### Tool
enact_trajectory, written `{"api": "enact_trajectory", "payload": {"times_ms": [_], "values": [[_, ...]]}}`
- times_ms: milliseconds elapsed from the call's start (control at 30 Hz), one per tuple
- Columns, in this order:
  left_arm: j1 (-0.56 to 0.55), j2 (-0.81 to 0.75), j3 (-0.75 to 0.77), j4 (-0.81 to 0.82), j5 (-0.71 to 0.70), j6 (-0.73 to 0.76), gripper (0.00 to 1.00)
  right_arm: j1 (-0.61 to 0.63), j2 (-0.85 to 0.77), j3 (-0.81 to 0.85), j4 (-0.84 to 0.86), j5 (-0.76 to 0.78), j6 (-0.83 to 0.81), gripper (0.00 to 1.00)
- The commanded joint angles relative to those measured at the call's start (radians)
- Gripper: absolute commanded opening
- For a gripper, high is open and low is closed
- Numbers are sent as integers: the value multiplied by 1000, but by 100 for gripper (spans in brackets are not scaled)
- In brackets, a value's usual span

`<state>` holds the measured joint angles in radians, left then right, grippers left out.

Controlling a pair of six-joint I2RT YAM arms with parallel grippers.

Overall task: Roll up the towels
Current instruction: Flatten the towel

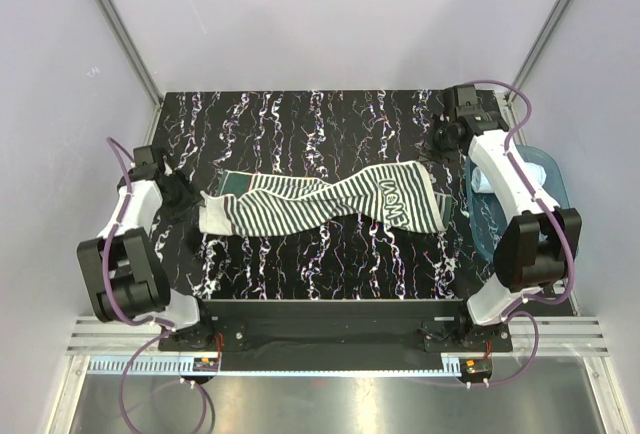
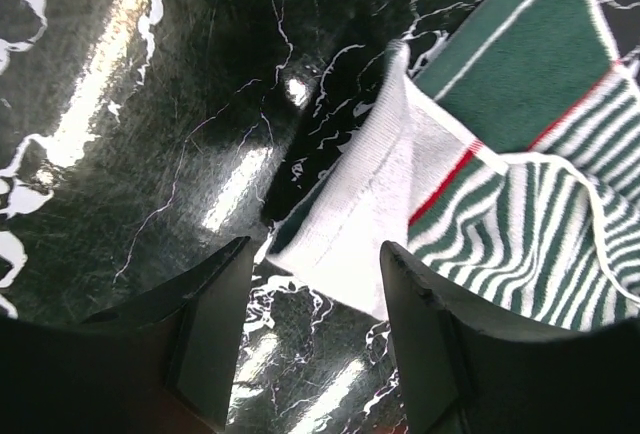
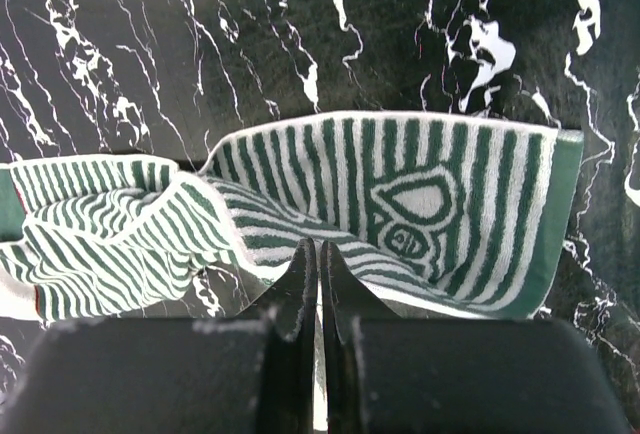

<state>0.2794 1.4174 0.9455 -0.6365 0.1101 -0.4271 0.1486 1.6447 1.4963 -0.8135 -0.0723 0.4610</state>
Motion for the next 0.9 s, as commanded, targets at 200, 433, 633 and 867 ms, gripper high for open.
{"api": "enact_trajectory", "payload": {"times_ms": [200, 433, 633, 867], "values": [[1, 195, 114, 81, 83, -84, 58, 9, -79, -28, 34, -60, 13, 0], [-2, 296, 131, 195, 125, -142, 35, 8, -79, -48, 45, -72, 4, 0], [-2, 221, 127, 207, 105, -139, 0, 8, -117, -59, 39, -92, 11, 0], [-3, -206, 137, 143, 83, -9, 0, 8, -308, 77, -80, -31, 22, 0]]}}
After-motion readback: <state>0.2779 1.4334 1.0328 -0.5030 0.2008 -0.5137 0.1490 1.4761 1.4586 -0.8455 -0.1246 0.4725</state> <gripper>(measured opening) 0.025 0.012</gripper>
